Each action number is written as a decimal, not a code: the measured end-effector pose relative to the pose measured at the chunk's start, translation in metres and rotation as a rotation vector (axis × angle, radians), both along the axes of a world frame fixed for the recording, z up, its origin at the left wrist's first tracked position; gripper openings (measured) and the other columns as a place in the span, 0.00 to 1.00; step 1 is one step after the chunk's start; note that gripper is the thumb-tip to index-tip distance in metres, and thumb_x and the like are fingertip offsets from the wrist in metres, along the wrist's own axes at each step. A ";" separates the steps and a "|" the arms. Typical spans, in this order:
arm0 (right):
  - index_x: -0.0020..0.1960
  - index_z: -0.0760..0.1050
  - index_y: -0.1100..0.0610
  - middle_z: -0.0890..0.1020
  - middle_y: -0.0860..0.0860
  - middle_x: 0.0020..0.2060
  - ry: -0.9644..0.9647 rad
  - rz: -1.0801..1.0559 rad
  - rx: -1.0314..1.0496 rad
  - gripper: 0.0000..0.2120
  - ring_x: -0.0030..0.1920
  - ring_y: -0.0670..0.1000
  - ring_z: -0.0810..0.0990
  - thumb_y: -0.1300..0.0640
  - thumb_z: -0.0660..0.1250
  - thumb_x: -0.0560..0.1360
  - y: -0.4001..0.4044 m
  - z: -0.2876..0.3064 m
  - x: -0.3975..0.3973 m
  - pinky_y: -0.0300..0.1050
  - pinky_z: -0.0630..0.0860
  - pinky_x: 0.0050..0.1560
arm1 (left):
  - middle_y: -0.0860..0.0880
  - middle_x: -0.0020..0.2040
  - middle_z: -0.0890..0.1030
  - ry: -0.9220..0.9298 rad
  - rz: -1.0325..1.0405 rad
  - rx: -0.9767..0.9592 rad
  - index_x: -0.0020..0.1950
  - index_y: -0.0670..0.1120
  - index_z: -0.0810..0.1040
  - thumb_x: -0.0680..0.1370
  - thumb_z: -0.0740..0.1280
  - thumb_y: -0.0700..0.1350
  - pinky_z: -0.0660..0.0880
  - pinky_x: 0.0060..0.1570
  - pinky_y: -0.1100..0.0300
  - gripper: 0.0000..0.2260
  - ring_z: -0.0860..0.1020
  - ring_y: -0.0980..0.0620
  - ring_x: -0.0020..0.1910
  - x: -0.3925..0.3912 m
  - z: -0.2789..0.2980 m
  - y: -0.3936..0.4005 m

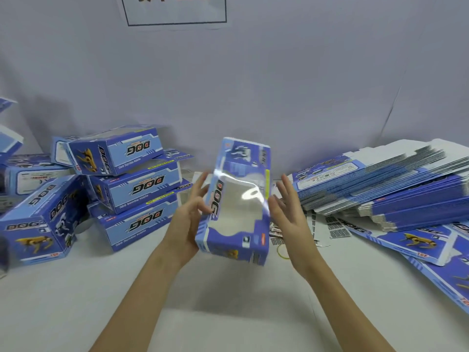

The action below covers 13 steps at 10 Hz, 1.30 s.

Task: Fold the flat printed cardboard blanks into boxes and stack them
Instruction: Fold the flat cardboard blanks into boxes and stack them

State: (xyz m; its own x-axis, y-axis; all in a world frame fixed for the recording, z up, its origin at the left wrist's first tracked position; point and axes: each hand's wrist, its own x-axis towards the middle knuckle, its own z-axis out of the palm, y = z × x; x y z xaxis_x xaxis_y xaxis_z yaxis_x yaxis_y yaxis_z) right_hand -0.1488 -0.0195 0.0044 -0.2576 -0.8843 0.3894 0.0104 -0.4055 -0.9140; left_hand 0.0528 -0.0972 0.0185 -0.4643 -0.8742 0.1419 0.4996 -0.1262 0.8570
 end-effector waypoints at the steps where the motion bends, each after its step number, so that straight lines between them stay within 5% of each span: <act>1: 0.82 0.63 0.45 0.78 0.32 0.69 0.037 -0.029 -0.045 0.33 0.73 0.39 0.74 0.48 0.72 0.80 0.003 0.002 -0.003 0.34 0.78 0.60 | 0.50 0.71 0.79 -0.205 -0.023 -0.209 0.75 0.66 0.71 0.69 0.71 0.46 0.83 0.52 0.51 0.35 0.82 0.46 0.64 -0.013 -0.005 0.005; 2: 0.79 0.67 0.43 0.78 0.46 0.72 0.069 -0.081 -0.071 0.31 0.72 0.45 0.76 0.49 0.71 0.78 0.003 0.002 -0.003 0.42 0.82 0.56 | 0.61 0.67 0.80 -0.323 0.157 -0.309 0.69 0.77 0.67 0.73 0.73 0.63 0.84 0.50 0.51 0.27 0.83 0.50 0.62 -0.018 -0.004 0.010; 3: 0.79 0.66 0.43 0.72 0.48 0.75 0.098 -0.061 -0.090 0.31 0.73 0.47 0.73 0.50 0.68 0.77 0.003 0.002 0.000 0.44 0.83 0.56 | 0.61 0.63 0.82 -0.287 0.196 -0.367 0.70 0.76 0.66 0.76 0.71 0.61 0.84 0.47 0.55 0.26 0.84 0.49 0.61 -0.016 -0.006 0.014; 4: 0.83 0.60 0.45 0.65 0.44 0.80 0.176 -0.061 -0.109 0.34 0.79 0.46 0.66 0.52 0.66 0.79 0.002 0.001 0.004 0.59 0.78 0.70 | 0.57 0.65 0.81 -0.257 0.185 -0.362 0.70 0.76 0.67 0.76 0.70 0.57 0.83 0.50 0.56 0.26 0.83 0.48 0.62 -0.020 -0.007 0.020; 5: 0.85 0.54 0.44 0.64 0.40 0.81 0.168 -0.002 -0.115 0.37 0.80 0.50 0.66 0.54 0.68 0.81 0.003 -0.001 0.007 0.63 0.74 0.73 | 0.54 0.63 0.83 -0.245 0.169 -0.338 0.67 0.77 0.69 0.74 0.71 0.57 0.84 0.49 0.53 0.25 0.84 0.46 0.61 -0.027 -0.009 0.026; 6: 0.81 0.59 0.44 0.76 0.41 0.71 0.139 -0.002 -0.119 0.33 0.72 0.49 0.77 0.53 0.70 0.81 0.005 0.000 0.009 0.52 0.82 0.65 | 0.58 0.60 0.83 -0.240 0.171 -0.316 0.61 0.83 0.69 0.76 0.71 0.58 0.84 0.45 0.56 0.22 0.85 0.49 0.59 -0.030 -0.008 0.031; 9: 0.72 0.67 0.43 0.79 0.45 0.68 0.091 -0.064 -0.092 0.25 0.67 0.49 0.81 0.50 0.73 0.79 0.006 0.000 0.016 0.42 0.84 0.51 | 0.59 0.64 0.81 -0.320 0.182 -0.272 0.62 0.82 0.68 0.77 0.68 0.58 0.83 0.45 0.58 0.21 0.83 0.50 0.62 -0.028 -0.008 0.026; 11: 0.73 0.67 0.45 0.80 0.42 0.65 0.089 -0.085 -0.129 0.22 0.65 0.46 0.82 0.53 0.70 0.82 0.011 0.003 0.019 0.37 0.82 0.51 | 0.66 0.56 0.83 -0.383 0.173 -0.238 0.52 0.88 0.66 0.74 0.68 0.63 0.83 0.46 0.60 0.19 0.84 0.56 0.57 -0.027 -0.013 0.024; 12: 0.75 0.66 0.45 0.80 0.41 0.65 0.106 -0.052 -0.146 0.23 0.64 0.47 0.83 0.54 0.69 0.83 0.013 0.004 0.022 0.37 0.83 0.49 | 0.63 0.60 0.82 -0.366 0.223 -0.207 0.57 0.86 0.60 0.74 0.68 0.64 0.83 0.53 0.57 0.22 0.84 0.55 0.59 -0.025 -0.011 0.024; 13: 0.74 0.66 0.45 0.81 0.42 0.64 0.130 -0.040 -0.135 0.24 0.63 0.49 0.84 0.52 0.70 0.82 0.013 0.006 0.021 0.40 0.84 0.50 | 0.58 0.63 0.83 -0.321 0.272 -0.248 0.74 0.71 0.61 0.77 0.69 0.62 0.83 0.57 0.54 0.28 0.82 0.52 0.63 -0.025 -0.009 0.025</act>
